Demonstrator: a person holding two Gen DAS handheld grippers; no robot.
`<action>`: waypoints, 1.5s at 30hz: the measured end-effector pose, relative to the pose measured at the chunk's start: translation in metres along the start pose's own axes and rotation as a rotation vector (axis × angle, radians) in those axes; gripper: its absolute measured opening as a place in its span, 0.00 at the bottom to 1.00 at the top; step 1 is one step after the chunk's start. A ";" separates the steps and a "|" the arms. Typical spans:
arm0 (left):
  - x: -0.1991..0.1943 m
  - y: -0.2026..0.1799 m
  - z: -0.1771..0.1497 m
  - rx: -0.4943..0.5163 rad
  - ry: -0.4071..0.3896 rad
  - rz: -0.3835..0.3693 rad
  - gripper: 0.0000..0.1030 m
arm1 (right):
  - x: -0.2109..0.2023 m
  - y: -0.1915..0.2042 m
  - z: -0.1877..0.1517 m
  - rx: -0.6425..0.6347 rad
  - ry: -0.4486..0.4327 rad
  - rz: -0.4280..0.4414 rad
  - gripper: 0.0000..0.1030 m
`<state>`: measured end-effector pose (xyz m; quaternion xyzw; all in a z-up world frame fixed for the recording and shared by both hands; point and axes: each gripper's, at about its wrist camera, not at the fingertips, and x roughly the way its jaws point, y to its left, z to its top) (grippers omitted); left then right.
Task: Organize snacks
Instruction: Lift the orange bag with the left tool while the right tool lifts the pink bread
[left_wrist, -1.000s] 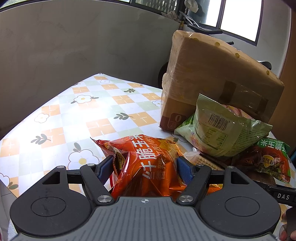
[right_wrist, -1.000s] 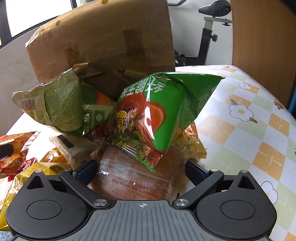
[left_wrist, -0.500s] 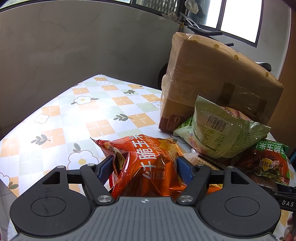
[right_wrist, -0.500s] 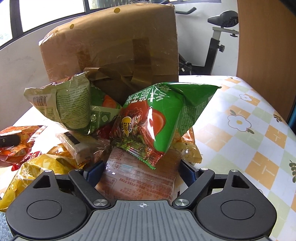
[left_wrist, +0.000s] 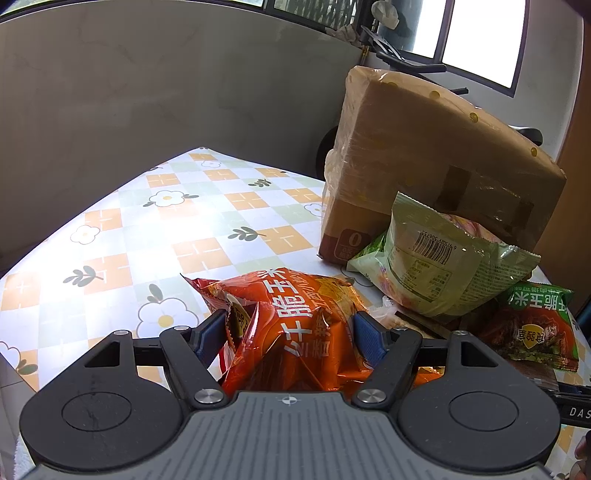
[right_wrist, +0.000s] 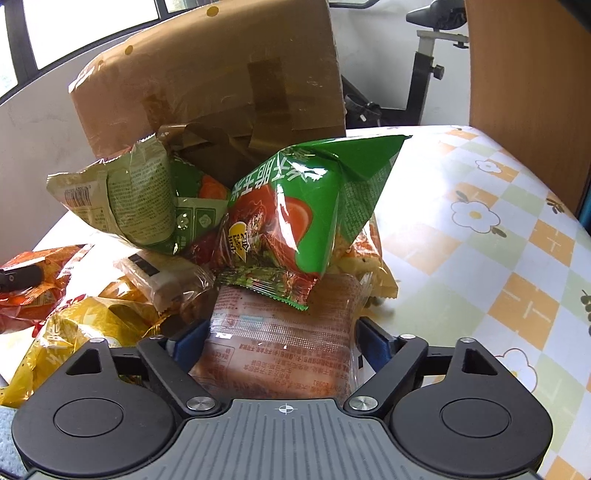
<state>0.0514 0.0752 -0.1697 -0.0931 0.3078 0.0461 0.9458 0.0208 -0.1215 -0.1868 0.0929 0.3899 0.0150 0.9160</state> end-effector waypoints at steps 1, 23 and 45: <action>0.000 0.000 0.000 0.000 -0.001 -0.002 0.73 | -0.002 -0.001 0.000 0.001 -0.001 0.001 0.77; -0.002 0.001 0.001 -0.009 -0.013 -0.003 0.73 | -0.015 -0.010 -0.002 -0.031 -0.028 -0.030 0.73; -0.011 -0.001 0.003 -0.008 -0.038 -0.015 0.73 | -0.030 -0.050 0.001 0.074 -0.063 -0.141 0.73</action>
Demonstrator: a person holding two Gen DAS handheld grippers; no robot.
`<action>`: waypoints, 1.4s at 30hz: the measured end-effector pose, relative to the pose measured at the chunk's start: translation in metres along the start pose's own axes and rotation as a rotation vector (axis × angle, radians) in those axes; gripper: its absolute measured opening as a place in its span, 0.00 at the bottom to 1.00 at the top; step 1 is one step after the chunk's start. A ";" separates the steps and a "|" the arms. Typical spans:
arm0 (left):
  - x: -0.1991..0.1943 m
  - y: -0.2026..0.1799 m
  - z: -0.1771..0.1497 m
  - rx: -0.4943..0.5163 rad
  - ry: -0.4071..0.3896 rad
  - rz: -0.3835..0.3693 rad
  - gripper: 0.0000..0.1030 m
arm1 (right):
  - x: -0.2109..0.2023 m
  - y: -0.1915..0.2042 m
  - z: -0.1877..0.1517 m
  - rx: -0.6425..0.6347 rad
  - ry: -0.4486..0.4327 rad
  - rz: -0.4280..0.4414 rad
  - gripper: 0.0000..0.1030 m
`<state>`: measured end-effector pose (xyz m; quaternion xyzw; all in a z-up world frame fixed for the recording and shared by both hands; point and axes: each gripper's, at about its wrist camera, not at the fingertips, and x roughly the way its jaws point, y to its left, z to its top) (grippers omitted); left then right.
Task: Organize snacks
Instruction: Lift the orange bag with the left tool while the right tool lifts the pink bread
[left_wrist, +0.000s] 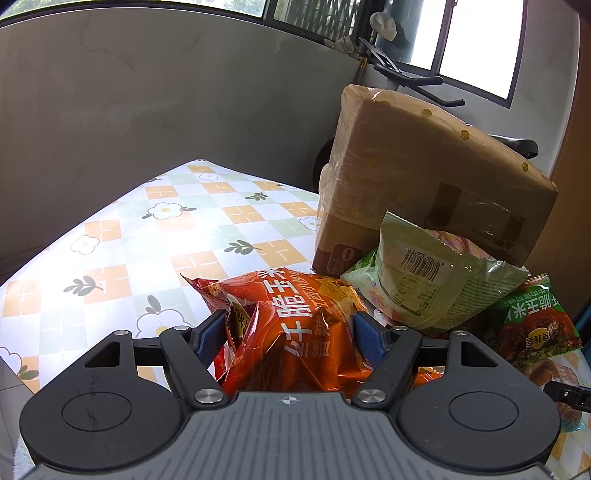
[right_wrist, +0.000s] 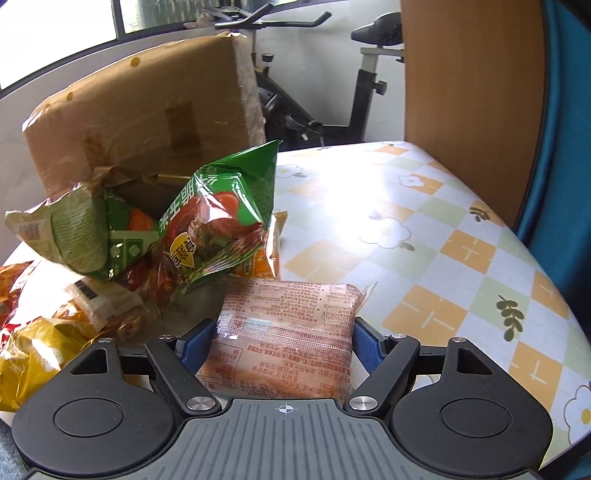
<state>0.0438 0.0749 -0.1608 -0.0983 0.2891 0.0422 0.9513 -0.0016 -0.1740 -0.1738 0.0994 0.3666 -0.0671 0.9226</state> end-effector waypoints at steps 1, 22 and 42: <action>0.000 0.000 0.000 -0.001 0.000 0.000 0.73 | 0.001 -0.001 0.000 0.006 0.002 0.000 0.73; 0.000 0.002 0.001 -0.007 -0.003 0.000 0.73 | -0.015 -0.015 0.012 0.018 -0.107 -0.068 0.71; -0.002 0.001 0.000 -0.011 -0.014 0.001 0.73 | -0.027 0.002 0.014 -0.075 -0.175 -0.029 0.69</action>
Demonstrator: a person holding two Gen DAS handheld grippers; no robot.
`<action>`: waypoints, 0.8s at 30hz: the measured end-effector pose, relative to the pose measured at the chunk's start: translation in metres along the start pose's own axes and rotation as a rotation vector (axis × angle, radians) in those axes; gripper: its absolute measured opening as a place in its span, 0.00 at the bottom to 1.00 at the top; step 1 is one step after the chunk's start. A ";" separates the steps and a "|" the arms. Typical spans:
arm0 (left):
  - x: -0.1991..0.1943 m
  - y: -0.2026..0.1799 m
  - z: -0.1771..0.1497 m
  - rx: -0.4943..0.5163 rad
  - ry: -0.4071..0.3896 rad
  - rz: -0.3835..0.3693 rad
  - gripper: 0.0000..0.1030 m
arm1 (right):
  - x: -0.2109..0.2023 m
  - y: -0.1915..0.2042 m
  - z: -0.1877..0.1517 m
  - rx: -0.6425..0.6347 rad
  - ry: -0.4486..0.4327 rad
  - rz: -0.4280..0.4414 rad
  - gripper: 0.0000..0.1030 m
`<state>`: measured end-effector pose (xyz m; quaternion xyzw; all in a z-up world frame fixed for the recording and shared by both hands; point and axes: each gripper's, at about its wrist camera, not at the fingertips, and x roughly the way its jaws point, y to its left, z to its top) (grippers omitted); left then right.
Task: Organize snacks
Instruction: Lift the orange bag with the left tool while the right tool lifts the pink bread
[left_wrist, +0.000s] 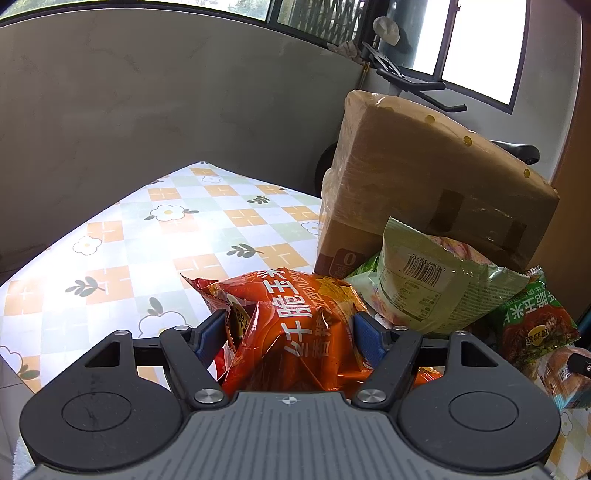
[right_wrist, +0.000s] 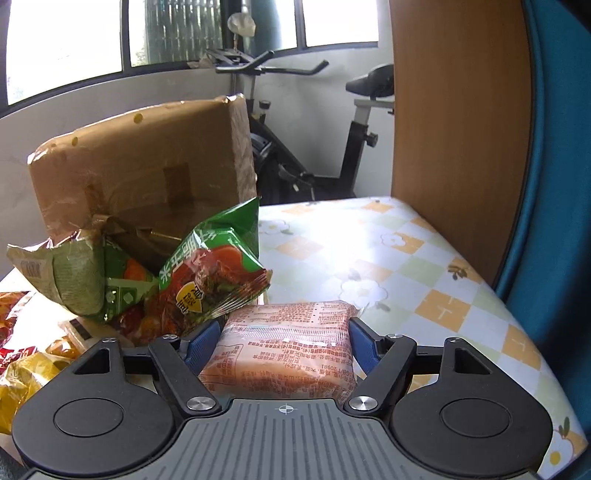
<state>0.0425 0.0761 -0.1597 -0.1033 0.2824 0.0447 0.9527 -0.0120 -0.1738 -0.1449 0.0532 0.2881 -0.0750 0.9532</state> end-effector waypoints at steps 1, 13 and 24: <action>-0.001 0.000 0.000 0.000 -0.004 0.000 0.73 | -0.001 0.001 0.001 -0.001 -0.008 0.003 0.67; -0.008 -0.001 0.005 0.002 -0.035 0.011 0.73 | 0.013 0.002 -0.005 0.016 0.146 0.082 0.70; 0.000 0.001 0.004 -0.004 -0.015 0.013 0.73 | 0.042 0.030 -0.026 -0.109 0.248 0.095 0.74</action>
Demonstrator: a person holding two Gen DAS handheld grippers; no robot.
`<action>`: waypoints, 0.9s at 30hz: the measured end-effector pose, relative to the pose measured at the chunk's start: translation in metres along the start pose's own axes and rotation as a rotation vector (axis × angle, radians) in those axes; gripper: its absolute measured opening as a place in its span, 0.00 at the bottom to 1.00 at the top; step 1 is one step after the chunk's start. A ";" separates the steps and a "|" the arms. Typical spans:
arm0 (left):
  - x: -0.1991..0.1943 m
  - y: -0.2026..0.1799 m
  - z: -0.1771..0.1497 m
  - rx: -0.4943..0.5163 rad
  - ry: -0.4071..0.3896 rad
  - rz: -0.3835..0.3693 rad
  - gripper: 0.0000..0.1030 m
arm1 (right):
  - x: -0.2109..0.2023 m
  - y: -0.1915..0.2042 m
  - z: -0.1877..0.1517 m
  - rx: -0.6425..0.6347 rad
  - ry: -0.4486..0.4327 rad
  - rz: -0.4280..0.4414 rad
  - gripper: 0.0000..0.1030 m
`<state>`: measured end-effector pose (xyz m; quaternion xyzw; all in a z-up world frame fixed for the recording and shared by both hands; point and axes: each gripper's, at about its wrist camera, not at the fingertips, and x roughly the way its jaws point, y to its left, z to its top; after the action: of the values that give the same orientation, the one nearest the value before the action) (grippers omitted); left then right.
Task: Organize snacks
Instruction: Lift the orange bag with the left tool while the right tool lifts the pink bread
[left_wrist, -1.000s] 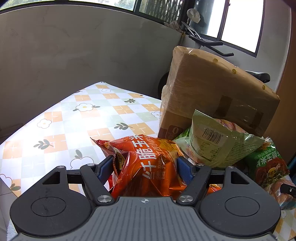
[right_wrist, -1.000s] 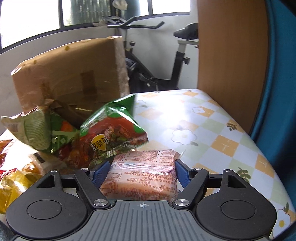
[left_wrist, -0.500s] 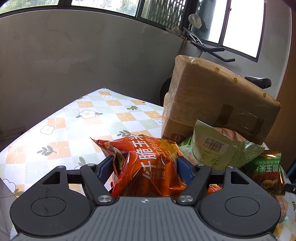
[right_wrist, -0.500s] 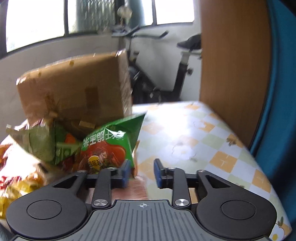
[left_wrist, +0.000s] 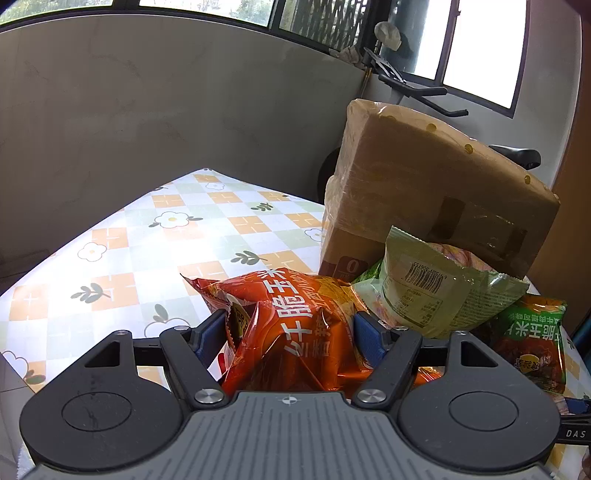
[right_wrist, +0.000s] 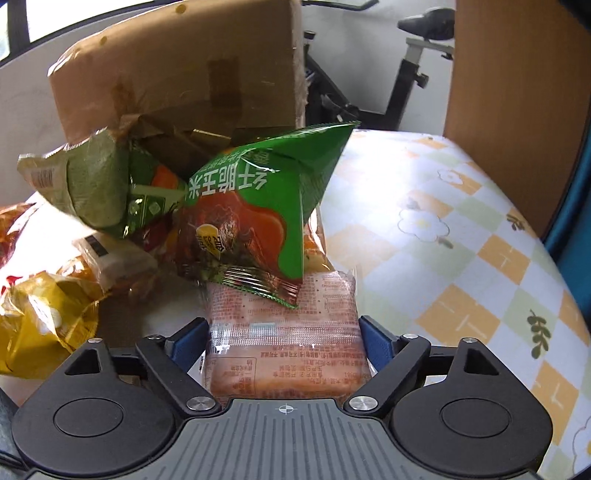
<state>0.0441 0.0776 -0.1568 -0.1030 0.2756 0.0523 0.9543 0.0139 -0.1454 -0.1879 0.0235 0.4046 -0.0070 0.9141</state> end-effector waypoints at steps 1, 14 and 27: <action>0.001 -0.001 0.000 -0.001 0.000 -0.001 0.73 | -0.002 -0.001 0.000 -0.003 0.000 0.006 0.71; -0.007 0.001 -0.002 -0.011 -0.018 -0.006 0.73 | -0.033 0.013 0.016 -0.232 -0.066 -0.016 0.68; -0.011 0.003 -0.002 -0.022 -0.025 -0.012 0.73 | -0.025 0.006 0.017 -0.248 -0.015 -0.100 0.68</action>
<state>0.0331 0.0798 -0.1533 -0.1144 0.2626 0.0508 0.9568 0.0096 -0.1403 -0.1583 -0.1097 0.3964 -0.0026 0.9115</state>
